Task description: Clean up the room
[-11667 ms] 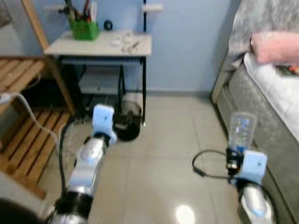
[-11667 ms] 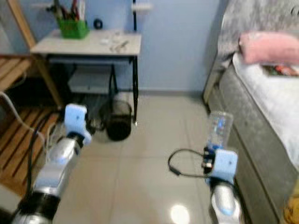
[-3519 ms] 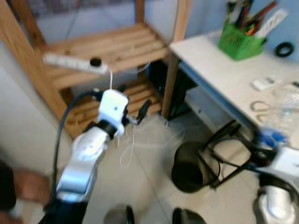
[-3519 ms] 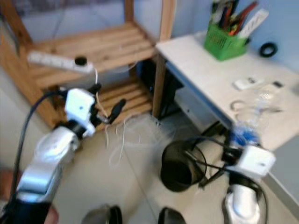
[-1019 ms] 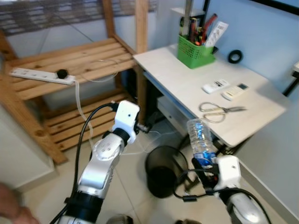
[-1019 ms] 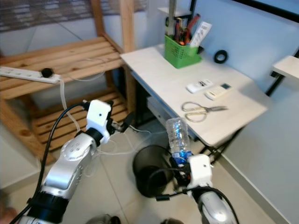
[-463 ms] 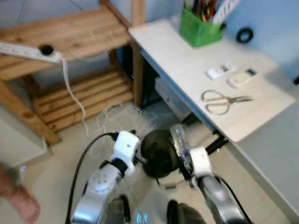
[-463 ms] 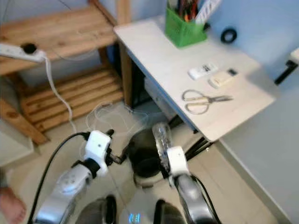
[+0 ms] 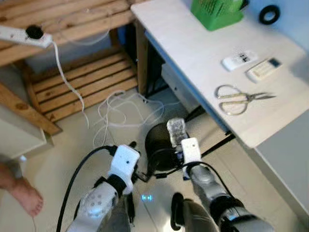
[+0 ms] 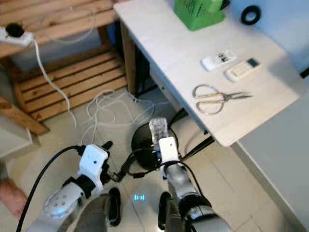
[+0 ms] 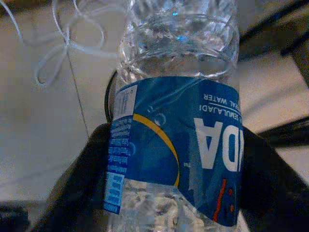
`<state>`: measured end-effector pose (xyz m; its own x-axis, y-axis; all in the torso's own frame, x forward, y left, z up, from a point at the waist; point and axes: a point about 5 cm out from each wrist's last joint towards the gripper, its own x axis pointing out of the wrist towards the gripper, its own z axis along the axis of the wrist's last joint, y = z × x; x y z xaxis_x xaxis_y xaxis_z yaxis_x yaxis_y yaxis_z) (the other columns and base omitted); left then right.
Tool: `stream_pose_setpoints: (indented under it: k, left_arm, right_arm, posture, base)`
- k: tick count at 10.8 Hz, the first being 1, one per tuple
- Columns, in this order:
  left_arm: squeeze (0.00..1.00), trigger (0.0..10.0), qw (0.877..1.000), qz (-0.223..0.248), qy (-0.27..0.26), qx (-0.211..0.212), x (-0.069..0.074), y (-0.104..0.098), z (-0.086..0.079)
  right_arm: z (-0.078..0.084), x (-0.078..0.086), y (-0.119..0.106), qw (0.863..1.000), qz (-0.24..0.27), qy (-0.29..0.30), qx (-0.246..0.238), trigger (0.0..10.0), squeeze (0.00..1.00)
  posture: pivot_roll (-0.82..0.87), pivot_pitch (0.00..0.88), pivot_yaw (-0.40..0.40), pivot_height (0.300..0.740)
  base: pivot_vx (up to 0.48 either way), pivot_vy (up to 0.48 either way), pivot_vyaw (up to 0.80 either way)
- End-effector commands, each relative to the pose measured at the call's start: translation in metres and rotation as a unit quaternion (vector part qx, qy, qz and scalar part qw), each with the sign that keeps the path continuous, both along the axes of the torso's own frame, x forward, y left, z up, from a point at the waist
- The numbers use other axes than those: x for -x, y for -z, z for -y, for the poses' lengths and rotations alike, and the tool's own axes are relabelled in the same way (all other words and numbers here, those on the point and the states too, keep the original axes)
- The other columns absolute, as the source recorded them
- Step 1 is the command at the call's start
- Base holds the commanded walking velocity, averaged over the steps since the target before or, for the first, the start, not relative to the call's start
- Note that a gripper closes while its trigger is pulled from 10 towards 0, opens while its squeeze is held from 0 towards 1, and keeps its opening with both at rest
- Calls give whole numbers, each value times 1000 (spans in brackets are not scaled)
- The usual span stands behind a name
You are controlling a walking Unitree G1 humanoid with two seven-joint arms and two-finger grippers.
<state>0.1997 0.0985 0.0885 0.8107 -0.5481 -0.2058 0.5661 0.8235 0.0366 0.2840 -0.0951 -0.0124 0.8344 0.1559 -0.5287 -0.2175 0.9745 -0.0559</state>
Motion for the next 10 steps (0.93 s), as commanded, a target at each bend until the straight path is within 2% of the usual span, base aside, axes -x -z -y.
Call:
stream_pose_setpoints:
  k: [1, 2, 3, 4, 7, 8, 10]
  left_arm:
    - [0, 10000, 999, -17, 26, 7, 9, 2, 8]
    - [0, 10000, 998, -59, 18, 3, 17, 15, 6]
    - [0, 10000, 996, -93, -17, 1, 19, 31, -6]
    - [0, 10000, 994, -103, -29, -2, 21, 35, -9]
    - [0, 10000, 995, -93, -25, -3, 24, 30, 0]
    - [0, 10000, 996, -90, -26, -3, 22, 30, 0]
    - [0, 10000, 997, -77, -28, -5, 12, 31, 0]
  right_arm:
    - [2, 4, 4, 1000, -6, 11, 1, 10000, 1000]
    - [5, 1, 4, 999, -14, 35, 2, 10000, 1000]
    - [6, 0, 3, 999, -16, 41, 6, 10000, 1000]
    - [5, -1, 3, 999, -16, 40, 8, 10000, 1000]
    - [-2, -7, -4, 1000, -3, 31, -1, 10000, 1000]
    - [-2, -10, -8, 999, 11, 31, -10, 10000, 0]
    - [5, -18, -19, 997, 61, 39, -27, 10000, 0]
  posture:
    - [268, 353, -36, 736]
    - [259, 359, -34, 736]
    - [246, 372, -40, 736]
    - [242, 374, -43, 736]
    - [237, 381, -64, 736]
    - [225, 372, -70, 736]
    - [200, 333, -76, 736]
  base:
    - [0, 0, 0]
    - [0, 0, 0]
    - [0, 0, 0]
    - [0, 0, 0]
    - [0, 0, 0]
    - [0, 0, 0]
    - [0, 0, 0]
